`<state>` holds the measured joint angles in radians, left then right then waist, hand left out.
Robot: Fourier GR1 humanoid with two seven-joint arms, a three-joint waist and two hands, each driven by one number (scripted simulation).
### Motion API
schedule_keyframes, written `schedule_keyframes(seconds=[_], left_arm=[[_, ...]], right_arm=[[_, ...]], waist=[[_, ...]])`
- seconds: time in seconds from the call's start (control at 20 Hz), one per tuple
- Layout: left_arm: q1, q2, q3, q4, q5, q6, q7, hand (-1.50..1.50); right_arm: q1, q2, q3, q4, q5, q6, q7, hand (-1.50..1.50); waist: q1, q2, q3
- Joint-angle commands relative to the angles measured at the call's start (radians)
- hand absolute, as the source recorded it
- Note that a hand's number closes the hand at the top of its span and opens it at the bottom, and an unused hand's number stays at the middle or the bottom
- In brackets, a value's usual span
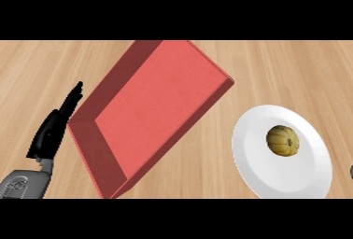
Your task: Pick the squash from the plate and place it in the cardboard box
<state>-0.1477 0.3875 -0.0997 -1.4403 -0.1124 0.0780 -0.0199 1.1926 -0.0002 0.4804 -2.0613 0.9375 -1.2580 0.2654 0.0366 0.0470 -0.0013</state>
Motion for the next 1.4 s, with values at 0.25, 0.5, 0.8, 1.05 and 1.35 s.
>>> schedule_keyframes(seconds=[0.25,0.5,0.8,1.05,1.35], left_arm=[[-0.021,-0.019,-0.014,0.055,-0.005,-0.024,0.002,0.0],[-0.004,-0.049,-0.037,0.042,-0.015,-0.018,0.013,0.0],[0.0,-0.072,-0.051,0.05,-0.031,-0.012,0.015,0.0],[-0.016,-0.051,-0.017,0.081,-0.007,-0.046,0.005,0.0],[-0.018,-0.093,-0.038,0.094,-0.045,-0.017,0.016,0.0]], right_arm=[[-0.066,0.0,-0.107,-0.081,0.214,0.098,0.205,-1.5],[-0.189,0.0,-0.145,-0.044,0.307,0.231,0.374,-1.5],[-0.368,0.0,-0.186,-0.056,0.473,0.436,0.602,-1.5],[-0.611,0.0,-0.187,-0.001,0.632,0.612,0.837,-1.5],[-0.987,0.0,-0.18,0.156,0.721,0.844,1.013,-1.5]], waist=[[-0.004,0.003,-0.006],[0.013,-0.002,-0.004],[0.012,-0.012,-0.004],[-0.002,-0.025,-0.003],[-0.014,-0.038,0.0]])
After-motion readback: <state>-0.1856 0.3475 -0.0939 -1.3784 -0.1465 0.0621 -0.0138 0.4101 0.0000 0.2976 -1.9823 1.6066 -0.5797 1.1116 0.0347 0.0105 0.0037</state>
